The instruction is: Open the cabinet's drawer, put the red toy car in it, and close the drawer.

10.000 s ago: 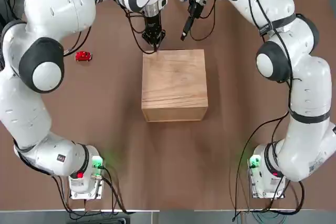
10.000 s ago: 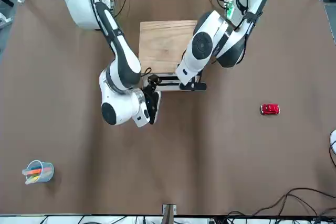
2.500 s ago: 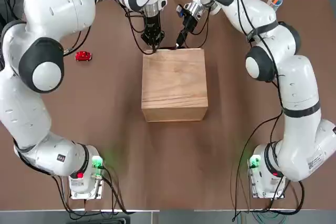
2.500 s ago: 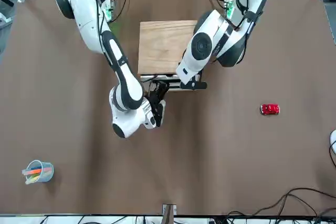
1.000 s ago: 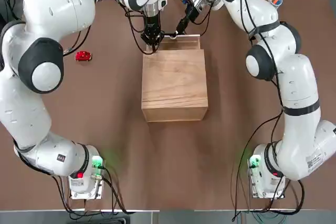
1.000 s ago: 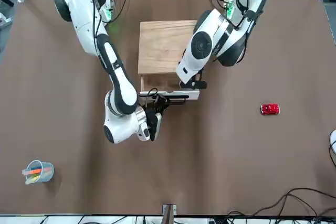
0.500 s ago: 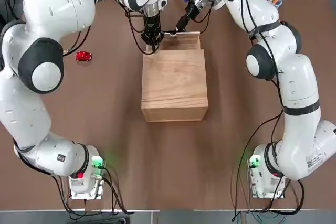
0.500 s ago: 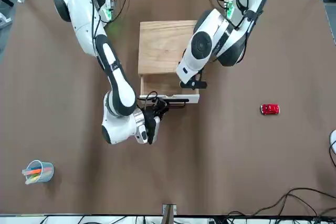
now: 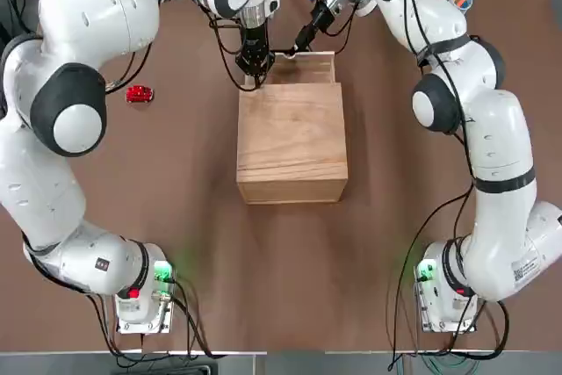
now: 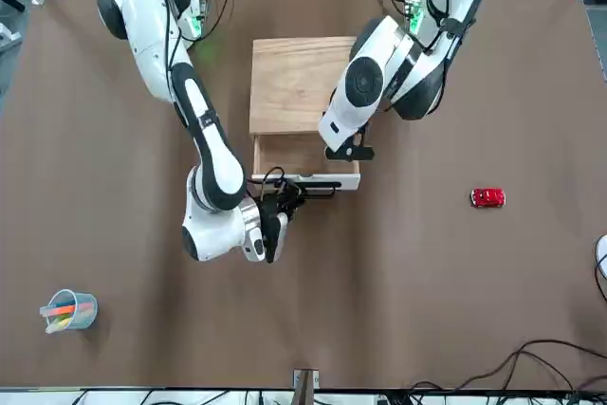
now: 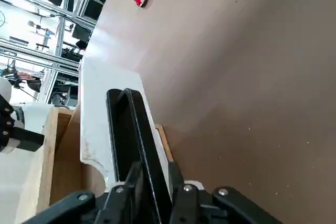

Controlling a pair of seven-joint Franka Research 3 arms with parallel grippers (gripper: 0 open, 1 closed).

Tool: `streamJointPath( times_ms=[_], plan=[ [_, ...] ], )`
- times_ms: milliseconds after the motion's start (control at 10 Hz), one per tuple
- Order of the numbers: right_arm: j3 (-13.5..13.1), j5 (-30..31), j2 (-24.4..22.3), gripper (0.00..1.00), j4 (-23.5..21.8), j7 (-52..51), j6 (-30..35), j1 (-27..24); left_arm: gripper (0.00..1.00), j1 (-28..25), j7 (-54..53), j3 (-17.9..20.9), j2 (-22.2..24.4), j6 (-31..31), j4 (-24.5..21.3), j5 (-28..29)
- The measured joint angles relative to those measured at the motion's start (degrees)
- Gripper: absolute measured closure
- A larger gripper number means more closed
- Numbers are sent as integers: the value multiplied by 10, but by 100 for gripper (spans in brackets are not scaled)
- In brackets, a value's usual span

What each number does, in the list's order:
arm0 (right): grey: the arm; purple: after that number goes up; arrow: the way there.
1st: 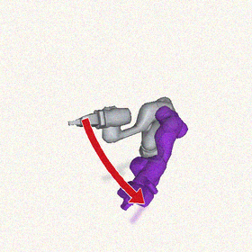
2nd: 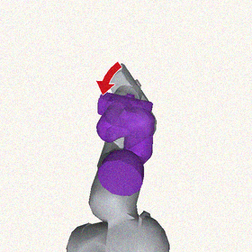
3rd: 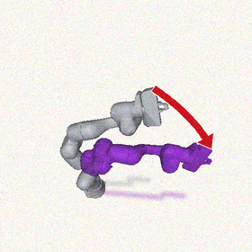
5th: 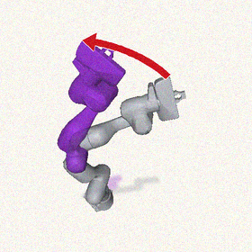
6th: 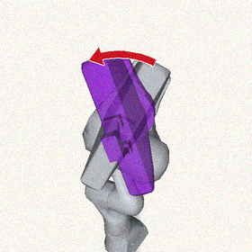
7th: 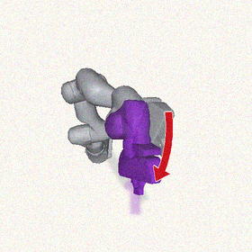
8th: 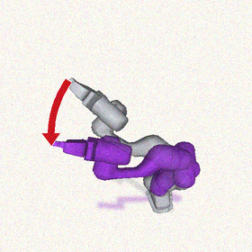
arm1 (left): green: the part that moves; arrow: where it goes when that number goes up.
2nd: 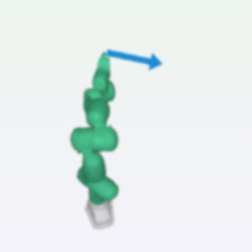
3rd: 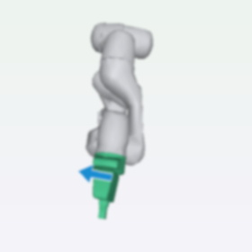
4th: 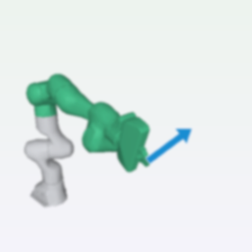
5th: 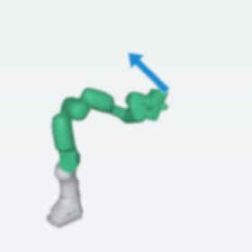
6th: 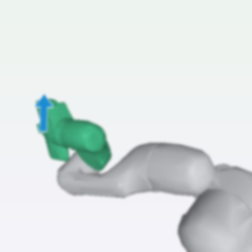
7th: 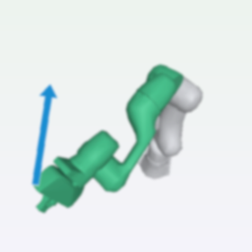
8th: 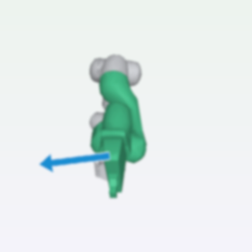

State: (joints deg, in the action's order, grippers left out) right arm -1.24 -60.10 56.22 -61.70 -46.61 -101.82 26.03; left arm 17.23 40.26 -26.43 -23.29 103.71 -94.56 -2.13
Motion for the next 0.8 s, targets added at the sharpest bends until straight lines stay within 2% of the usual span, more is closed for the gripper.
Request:
streamJointPath(
  times_ms=[200,300,500,700,800],
  plan=[
    [0,-9,0,68,1,0,-4,-2,97,0,0,0,0,0,0,0],
    [0,-17,0,63,1,0,-4,-3,97,0,0,0,0,0,0,0],
    [0,-20,0,51,2,2,-4,-5,97,0,0,0,0,0,1,0],
    [0,-56,0,38,3,7,-4,-7,96,-3,0,1,4,0,9,0],
    [0,-77,0,25,4,9,-3,-10,96,-7,0,2,9,-10,20,0]
  ],
)
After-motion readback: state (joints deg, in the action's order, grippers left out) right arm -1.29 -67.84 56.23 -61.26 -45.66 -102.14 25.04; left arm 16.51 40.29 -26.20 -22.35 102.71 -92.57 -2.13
